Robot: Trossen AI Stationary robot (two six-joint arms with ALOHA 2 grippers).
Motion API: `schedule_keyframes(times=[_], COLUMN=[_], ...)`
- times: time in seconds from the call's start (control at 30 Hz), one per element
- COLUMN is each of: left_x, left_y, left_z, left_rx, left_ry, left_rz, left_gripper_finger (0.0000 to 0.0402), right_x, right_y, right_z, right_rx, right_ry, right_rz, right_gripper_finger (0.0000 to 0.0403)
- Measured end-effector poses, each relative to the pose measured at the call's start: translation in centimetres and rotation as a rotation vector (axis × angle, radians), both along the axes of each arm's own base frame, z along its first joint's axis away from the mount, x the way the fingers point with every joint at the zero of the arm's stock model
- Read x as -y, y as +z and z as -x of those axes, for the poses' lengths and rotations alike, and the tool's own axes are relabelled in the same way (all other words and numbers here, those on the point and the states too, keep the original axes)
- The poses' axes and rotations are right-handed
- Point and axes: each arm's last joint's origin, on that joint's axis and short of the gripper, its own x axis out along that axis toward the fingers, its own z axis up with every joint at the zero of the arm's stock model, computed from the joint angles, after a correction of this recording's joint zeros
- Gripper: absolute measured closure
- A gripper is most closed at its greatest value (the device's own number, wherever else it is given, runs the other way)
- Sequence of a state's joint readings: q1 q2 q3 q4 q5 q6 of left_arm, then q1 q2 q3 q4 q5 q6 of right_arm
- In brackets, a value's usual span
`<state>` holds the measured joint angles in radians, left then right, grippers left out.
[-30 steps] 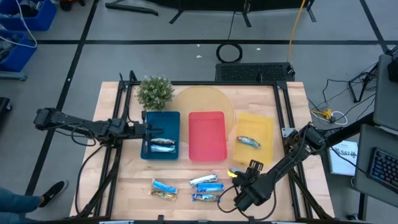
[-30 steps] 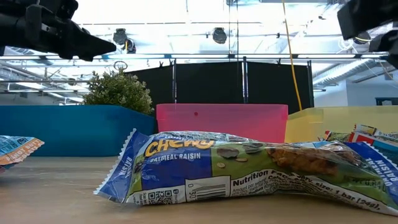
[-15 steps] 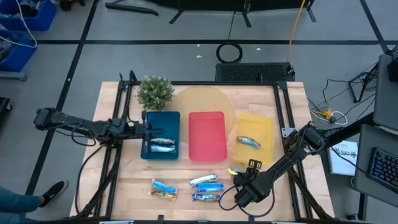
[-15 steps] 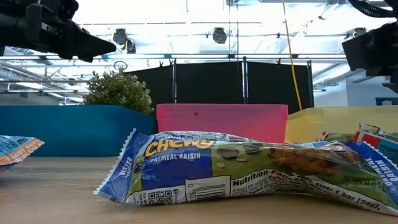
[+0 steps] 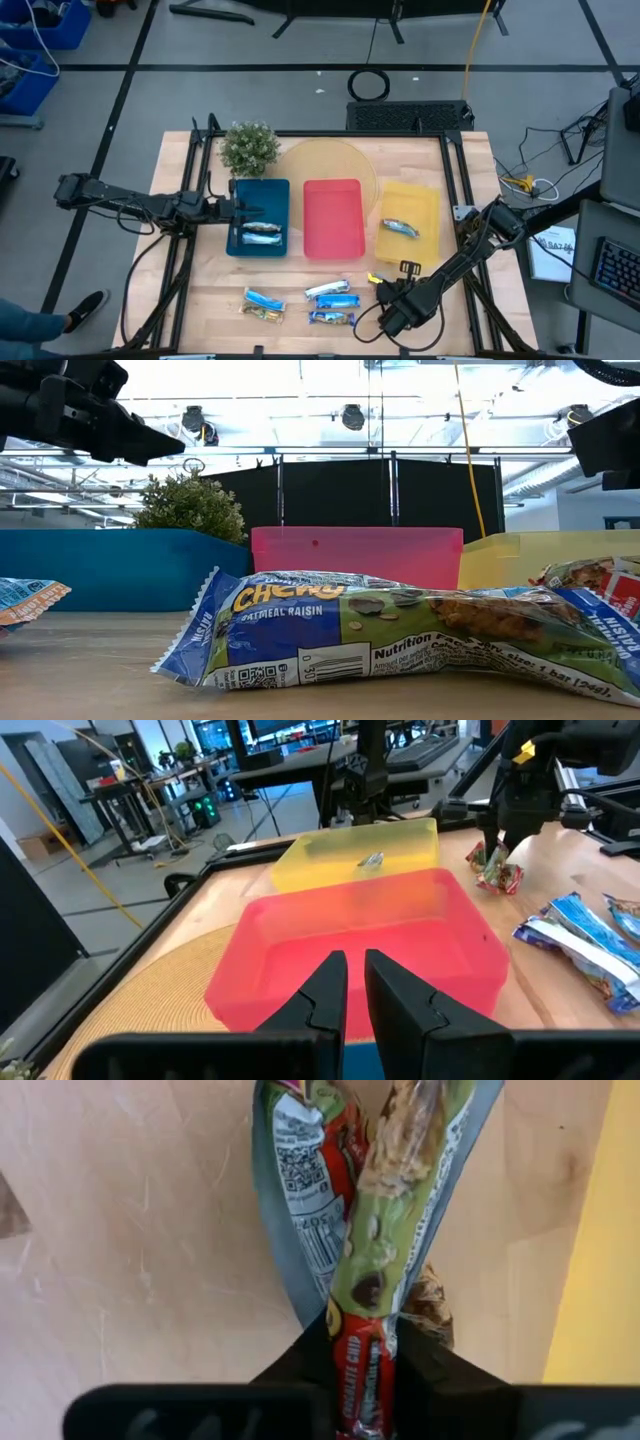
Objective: Pick and place Granola Bars by type
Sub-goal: Put the red granola bar into the yellow bin
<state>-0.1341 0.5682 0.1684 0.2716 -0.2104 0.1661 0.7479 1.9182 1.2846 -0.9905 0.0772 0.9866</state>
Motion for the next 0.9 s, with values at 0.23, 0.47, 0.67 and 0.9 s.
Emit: schedule_keyframes(times=[0.23, 0.47, 0.67, 0.9], left_x=[0.0, 0.0, 0.0, 0.0], left_y=[-0.1, -0.2, -0.4, -0.4], left_z=[0.0, 0.0, 0.1, 0.1], left_rx=[-0.012, -0.017, -0.035, -0.04], left_ry=[0.005, 0.006, 0.007, 0.006], left_rz=[0.036, 0.044, 0.042, 0.045], left_gripper_finger=[0.0353, 0.0353, 0.0353, 0.0353], right_x=[0.1, 0.4, 1.8, 5.4], right_y=[0.4, 3.8, 8.2, 12.4], right_z=[0.1, 0.7, 1.7, 4.7], right_rx=[0.009, 0.119, 0.281, 0.293], right_ry=[-0.033, -0.038, 0.022, 0.093], right_rz=[-0.004, -0.062, -0.082, 0.046], right_gripper_finger=[0.0353, 0.0374, 0.0364, 0.0376])
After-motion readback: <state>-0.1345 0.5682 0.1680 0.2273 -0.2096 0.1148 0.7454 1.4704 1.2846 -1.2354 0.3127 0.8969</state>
